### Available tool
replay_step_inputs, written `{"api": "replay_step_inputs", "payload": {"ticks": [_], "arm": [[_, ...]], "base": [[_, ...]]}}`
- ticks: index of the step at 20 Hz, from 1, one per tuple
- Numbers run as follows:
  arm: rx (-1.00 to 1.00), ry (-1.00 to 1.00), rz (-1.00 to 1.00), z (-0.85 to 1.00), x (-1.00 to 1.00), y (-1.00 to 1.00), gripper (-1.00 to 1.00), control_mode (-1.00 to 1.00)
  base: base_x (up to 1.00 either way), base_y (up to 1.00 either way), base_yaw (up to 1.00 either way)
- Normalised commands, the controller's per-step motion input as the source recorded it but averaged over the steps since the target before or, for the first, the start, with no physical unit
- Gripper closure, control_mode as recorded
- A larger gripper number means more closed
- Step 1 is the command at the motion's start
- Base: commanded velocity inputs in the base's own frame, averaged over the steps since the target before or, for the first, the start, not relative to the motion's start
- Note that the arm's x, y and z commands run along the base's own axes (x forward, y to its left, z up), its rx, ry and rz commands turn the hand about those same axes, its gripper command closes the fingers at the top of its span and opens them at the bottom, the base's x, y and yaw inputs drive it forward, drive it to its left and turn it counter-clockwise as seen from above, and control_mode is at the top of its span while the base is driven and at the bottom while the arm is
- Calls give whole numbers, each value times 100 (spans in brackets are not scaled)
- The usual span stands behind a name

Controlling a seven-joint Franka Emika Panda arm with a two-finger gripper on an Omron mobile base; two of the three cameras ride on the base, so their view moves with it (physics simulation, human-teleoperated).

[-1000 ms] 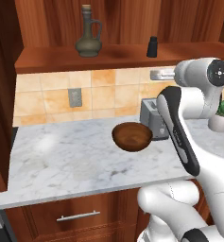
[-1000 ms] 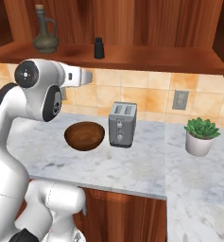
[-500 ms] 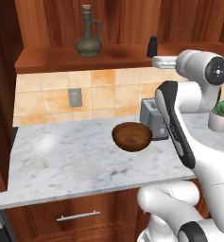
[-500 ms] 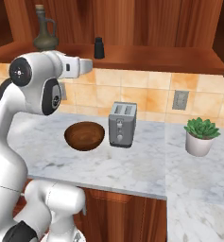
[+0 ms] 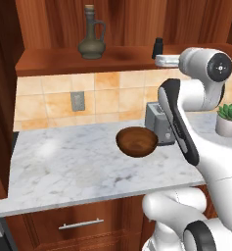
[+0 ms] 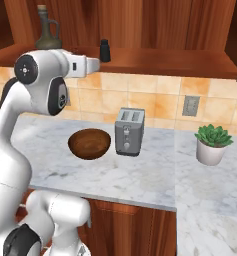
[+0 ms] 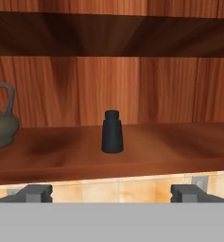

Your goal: Retrieve the bottle and the shaker from the cabinet and place them next to the mixing bowl on the counter. Then add garlic from the fridge to the mixing bowl.

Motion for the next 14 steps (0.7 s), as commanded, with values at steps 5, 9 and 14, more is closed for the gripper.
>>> {"api": "replay_step_inputs", "payload": {"ticks": [5, 9, 14], "arm": [[0, 6, 0, 20, 49, 0, -100, -100], [0, 13, 0, 3, 79, -3, -100, -100], [0, 11, 0, 0, 77, -10, -100, -100]], "base": [[0, 0, 0], [0, 0, 0], [0, 0, 0]]}}
